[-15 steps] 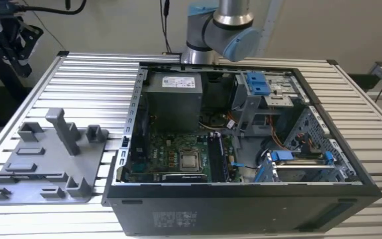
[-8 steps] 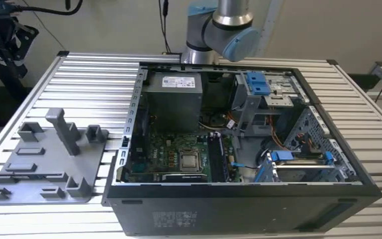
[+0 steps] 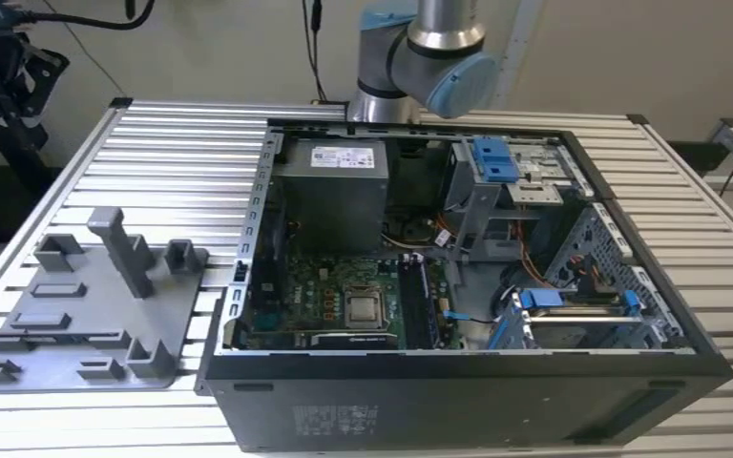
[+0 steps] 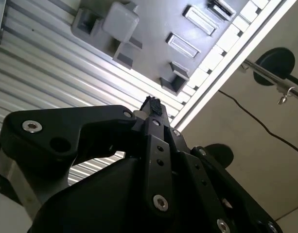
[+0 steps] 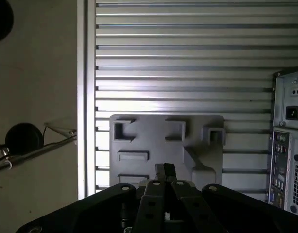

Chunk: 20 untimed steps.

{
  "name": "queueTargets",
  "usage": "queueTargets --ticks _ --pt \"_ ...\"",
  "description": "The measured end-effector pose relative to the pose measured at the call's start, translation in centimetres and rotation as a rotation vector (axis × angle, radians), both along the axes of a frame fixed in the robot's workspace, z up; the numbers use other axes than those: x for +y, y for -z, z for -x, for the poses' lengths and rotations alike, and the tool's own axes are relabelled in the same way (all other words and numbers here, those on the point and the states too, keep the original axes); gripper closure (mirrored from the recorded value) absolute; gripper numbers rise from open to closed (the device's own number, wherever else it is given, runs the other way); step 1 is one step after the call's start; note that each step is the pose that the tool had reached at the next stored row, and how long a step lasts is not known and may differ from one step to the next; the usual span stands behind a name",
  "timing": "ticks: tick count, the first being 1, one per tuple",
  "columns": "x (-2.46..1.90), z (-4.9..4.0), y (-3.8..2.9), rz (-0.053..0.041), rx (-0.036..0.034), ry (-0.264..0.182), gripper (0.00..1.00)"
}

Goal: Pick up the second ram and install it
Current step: 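Reach for the second ram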

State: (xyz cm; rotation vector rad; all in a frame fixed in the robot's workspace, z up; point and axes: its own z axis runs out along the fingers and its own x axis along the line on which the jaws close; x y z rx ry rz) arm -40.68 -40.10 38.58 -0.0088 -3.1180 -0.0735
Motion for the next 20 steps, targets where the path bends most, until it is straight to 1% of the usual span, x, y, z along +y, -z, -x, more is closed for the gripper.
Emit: queueTargets --ticks 4,10,15,17,20 --pt "-0.91 -0.18 0.11 -0.0001 0.0000 0.000 0.89" --pt "-2.26 -0.82 0.30 0.0000 0.0000 0.000 0.89" --pt "-3.55 -0.83 0.43 0.0000 0.0000 0.000 0.89" --pt "-4.14 -0.83 0.47 -0.0001 -0.0003 0.000 0.89" --pt "-4.83 -0.82 0.53 0.0000 -0.0006 0.000 0.89"
